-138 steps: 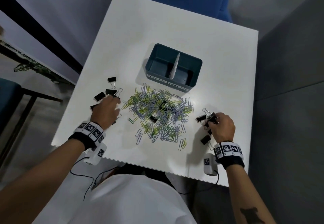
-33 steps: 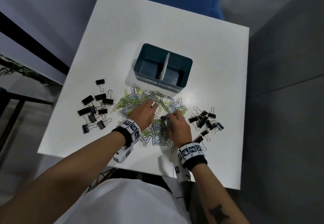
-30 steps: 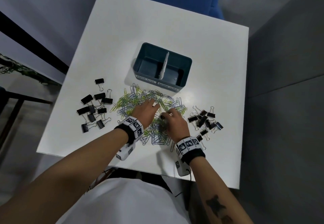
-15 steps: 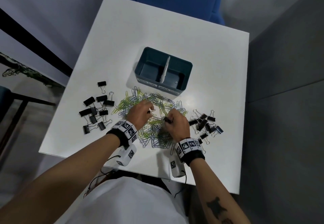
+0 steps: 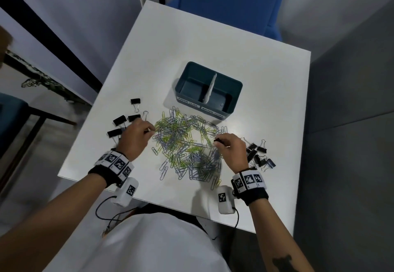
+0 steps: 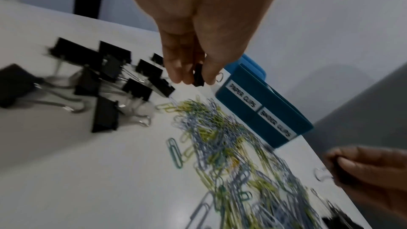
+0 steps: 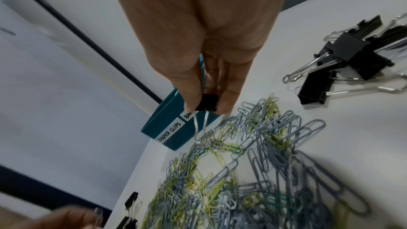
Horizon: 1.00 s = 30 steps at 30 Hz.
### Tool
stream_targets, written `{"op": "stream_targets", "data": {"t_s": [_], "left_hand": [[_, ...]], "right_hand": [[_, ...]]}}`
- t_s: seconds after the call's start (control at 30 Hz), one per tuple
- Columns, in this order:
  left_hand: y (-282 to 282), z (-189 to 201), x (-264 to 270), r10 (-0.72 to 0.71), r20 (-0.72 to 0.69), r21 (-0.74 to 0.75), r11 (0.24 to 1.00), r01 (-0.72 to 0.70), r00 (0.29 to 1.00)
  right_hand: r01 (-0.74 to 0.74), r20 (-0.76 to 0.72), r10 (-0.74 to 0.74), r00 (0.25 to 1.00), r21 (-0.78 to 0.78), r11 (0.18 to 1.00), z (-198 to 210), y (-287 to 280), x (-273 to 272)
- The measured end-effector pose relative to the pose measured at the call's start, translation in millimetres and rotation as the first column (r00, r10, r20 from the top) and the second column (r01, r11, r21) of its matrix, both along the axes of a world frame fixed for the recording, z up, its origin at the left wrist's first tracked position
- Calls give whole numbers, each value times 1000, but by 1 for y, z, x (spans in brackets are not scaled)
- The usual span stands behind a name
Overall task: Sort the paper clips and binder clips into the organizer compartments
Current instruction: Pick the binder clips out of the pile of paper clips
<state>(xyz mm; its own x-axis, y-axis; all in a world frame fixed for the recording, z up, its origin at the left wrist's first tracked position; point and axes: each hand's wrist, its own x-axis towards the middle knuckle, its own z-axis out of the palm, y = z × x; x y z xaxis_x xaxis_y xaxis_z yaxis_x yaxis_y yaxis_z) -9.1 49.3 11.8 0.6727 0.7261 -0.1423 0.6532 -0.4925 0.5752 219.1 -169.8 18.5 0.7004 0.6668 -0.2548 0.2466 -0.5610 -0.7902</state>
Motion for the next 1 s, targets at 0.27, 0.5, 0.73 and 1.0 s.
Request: {"op": "stream_targets", "data": {"t_s": [0.27,0.5,0.73,1.0], "left_hand": [[41,-2,-41,269,-299,13,961,-278,916],[55,-15,-53,193,-389,-15,976,-216,901],[22,-13,-40,16,-228,116,993,11,974],[-48,-25,13,-187,-337,-65,982,176,923]], "right_hand": [[220,242,-172,955,-187,957,-3,-38,38],[215,281,-106,954,-392,895,-23,-72,64],[224,467,-61,882,-303,926,-13,-76,45],[-154,242,311,919,-507,848,-28,-90,-49]]}}
